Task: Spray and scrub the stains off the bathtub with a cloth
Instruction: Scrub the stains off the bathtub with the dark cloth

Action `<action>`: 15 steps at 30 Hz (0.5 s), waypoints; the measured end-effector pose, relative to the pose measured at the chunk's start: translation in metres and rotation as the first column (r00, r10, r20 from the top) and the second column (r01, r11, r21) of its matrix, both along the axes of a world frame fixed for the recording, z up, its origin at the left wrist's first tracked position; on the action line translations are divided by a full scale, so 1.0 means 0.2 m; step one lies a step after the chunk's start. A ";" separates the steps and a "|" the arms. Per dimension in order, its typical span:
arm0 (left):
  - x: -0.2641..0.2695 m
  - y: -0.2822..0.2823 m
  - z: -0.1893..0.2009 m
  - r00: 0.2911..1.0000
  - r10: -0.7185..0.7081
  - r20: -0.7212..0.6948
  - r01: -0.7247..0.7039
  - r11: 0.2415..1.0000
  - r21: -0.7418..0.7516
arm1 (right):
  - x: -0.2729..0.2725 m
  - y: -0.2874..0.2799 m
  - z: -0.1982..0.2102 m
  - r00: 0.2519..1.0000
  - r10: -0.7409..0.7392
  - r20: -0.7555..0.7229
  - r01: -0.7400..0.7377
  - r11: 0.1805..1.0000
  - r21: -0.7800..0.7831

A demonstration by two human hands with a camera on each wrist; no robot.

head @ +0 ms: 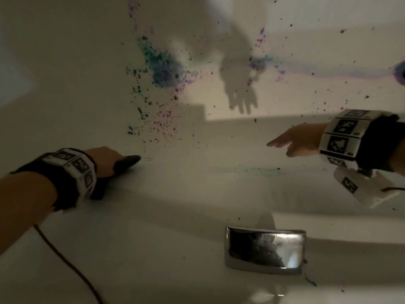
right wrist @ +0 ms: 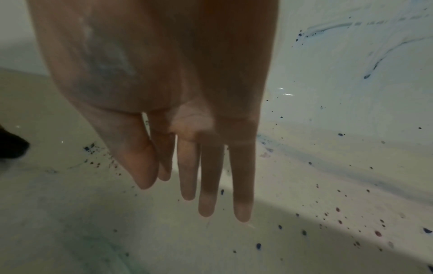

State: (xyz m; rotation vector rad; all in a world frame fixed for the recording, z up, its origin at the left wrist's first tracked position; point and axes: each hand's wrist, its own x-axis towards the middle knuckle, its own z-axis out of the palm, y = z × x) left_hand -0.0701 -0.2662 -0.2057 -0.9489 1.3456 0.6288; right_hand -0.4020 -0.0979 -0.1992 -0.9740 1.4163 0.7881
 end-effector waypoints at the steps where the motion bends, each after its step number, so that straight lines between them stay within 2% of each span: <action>1: -0.04 0.01 0.02 0.996 0.037 -0.082 -0.038 0.999 -0.005 | 0.01 -0.01 0.02 1.000 -0.018 0.001 0.018 1.000 -0.023; 3: -0.13 0.04 0.04 0.956 0.097 -0.275 -0.120 0.990 -0.070 | 0.05 -0.04 0.07 0.999 -0.034 0.013 0.035 0.997 -0.075; 5: -0.24 0.07 0.06 0.883 0.159 -0.441 -0.248 0.957 -0.152 | 0.08 -0.06 0.14 0.998 -0.054 0.026 0.057 0.986 -0.155; 7: -0.36 0.11 0.11 0.763 0.296 -0.574 -0.459 0.874 -0.160 | 0.12 -0.09 0.21 0.988 -0.143 0.060 0.154 0.954 -0.256; 8: -0.42 0.14 0.15 0.675 0.364 -0.641 -0.565 0.815 -0.132 | 0.14 -0.10 0.25 0.959 -0.258 0.112 0.280 0.919 -0.278; 9: -0.48 0.16 0.19 0.586 0.423 -0.691 -0.650 0.755 -0.090 | 0.16 -0.11 0.30 0.888 -0.420 0.189 0.458 0.849 -0.263; 10: -0.54 0.18 0.23 0.494 0.473 -0.729 -0.717 0.696 -0.035 | 0.18 -0.12 0.35 0.778 -0.570 0.264 0.625 0.746 -0.231; 11: -0.59 0.21 0.28 0.404 0.518 -0.754 -0.767 0.640 0.028 | 0.20 -0.12 0.39 0.678 -0.665 0.314 0.733 0.645 -0.216; 12: -0.64 0.24 0.33 0.317 0.563 -0.763 -0.803 0.587 0.100 | 0.22 -0.12 0.44 0.624 -0.704 0.341 0.781 0.581 -0.230; 14: -0.74 0.30 0.44 0.176 0.626 -0.760 -0.830 0.509 0.227 | 0.24 -0.11 0.50 0.601 -0.715 0.357 0.798 0.522 -0.301; 15: -0.78 0.33 0.49 0.128 0.639 -0.758 -0.828 0.490 0.273 | 0.24 -0.09 0.54 0.601 -0.714 0.359 0.797 0.500 -0.339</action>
